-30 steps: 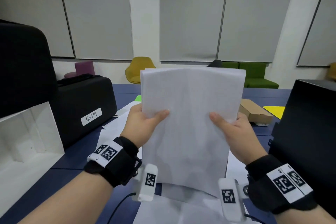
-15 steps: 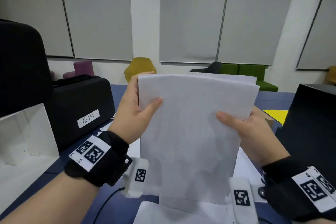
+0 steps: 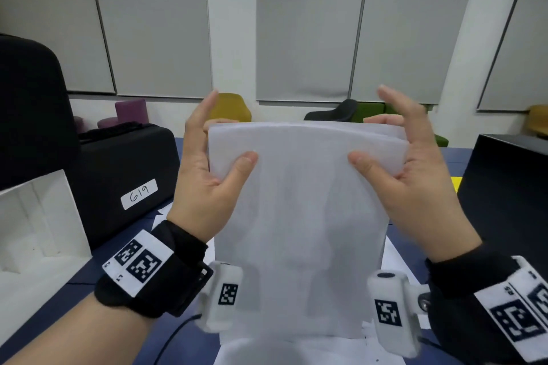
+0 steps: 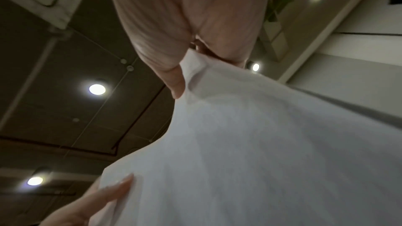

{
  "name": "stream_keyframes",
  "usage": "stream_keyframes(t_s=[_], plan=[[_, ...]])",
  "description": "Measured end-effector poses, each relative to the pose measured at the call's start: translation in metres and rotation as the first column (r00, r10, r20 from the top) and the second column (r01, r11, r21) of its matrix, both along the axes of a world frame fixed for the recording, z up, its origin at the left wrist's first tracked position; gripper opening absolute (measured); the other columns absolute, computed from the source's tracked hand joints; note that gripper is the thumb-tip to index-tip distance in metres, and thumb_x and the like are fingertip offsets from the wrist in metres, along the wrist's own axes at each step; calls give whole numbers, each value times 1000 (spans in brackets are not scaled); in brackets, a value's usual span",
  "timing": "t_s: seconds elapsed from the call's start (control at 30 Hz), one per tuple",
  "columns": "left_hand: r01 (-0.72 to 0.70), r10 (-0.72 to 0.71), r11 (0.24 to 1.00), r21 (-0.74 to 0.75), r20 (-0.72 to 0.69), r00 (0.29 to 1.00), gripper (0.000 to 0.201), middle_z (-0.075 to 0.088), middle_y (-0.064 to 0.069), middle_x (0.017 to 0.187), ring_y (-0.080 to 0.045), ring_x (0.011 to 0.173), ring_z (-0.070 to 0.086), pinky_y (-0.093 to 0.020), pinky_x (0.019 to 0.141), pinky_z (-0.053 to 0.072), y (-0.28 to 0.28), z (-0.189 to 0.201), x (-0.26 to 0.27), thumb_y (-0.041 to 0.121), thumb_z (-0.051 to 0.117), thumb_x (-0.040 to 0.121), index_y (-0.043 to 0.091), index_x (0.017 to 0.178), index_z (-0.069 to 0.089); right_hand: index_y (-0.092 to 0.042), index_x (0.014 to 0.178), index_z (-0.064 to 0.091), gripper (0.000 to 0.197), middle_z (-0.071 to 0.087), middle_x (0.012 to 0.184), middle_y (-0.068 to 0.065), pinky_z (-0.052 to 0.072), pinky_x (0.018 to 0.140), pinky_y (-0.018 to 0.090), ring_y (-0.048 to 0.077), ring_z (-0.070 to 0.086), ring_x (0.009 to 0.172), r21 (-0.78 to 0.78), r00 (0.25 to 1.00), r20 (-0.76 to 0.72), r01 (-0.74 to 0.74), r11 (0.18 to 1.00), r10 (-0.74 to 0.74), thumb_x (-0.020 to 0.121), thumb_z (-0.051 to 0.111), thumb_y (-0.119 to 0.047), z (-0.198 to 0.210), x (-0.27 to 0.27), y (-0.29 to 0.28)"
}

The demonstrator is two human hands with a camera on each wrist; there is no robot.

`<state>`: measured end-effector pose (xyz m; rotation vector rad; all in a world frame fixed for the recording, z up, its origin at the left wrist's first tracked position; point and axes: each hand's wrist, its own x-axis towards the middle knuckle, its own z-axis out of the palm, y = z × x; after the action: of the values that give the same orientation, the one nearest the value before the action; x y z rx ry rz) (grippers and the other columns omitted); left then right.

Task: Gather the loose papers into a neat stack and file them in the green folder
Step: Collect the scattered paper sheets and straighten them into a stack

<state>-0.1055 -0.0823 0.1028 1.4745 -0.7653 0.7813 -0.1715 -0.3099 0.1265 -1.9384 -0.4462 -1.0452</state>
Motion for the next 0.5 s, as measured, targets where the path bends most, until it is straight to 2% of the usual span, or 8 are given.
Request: stream_keyframes(t_s=[0.07,0.13,0.27,0.33,0.43,0.5], plan=[[-96,90,994,59,94,991,63,55,11,112,-14,102,59,-46,93,52,0,6,-2,14,65,86,33,139,35,-40,128,47,49,53,112,-14,47,92,26,-2,50,106,-87,997,12,72,994,-71,84,63,-26,2,2,-3],[-117,108,991,66,125,986,54,56,12,110,-15,101,59,-49,92,51,-1,10,-2,13,67,85,23,133,43,-35,116,55,34,55,110,-12,45,93,23,-7,49,104,-122,994,31,107,987,-104,85,64,-25,3,3,-6],[-141,134,988,55,117,984,42,57,12,108,-10,100,59,-44,91,52,-1,11,-1,12,71,81,18,116,49,-32,104,59,21,58,104,-17,51,89,40,2,55,100,-65,997,-14,76,995,-77,88,67,-21,3,1,-6],[-161,154,985,56,103,983,38,58,12,108,-11,100,59,-43,91,51,-1,11,1,15,72,80,17,112,52,-29,103,60,21,59,100,-23,54,86,43,5,58,98,10,998,-53,26,1000,-25,88,68,-17,3,-1,-6],[-167,162,985,50,80,983,31,61,3,104,-13,97,60,-41,89,52,0,12,1,18,72,80,11,105,56,-21,105,59,24,59,98,-18,59,71,29,2,61,86,146,995,-68,-65,987,76,85,69,-11,2,-1,-6],[-129,128,991,21,53,990,31,62,3,101,-9,91,61,-33,83,54,0,14,1,17,72,79,13,103,54,-17,106,57,27,59,98,-10,58,68,25,1,62,82,208,990,-72,-104,973,121,84,70,-9,-1,0,-7]])
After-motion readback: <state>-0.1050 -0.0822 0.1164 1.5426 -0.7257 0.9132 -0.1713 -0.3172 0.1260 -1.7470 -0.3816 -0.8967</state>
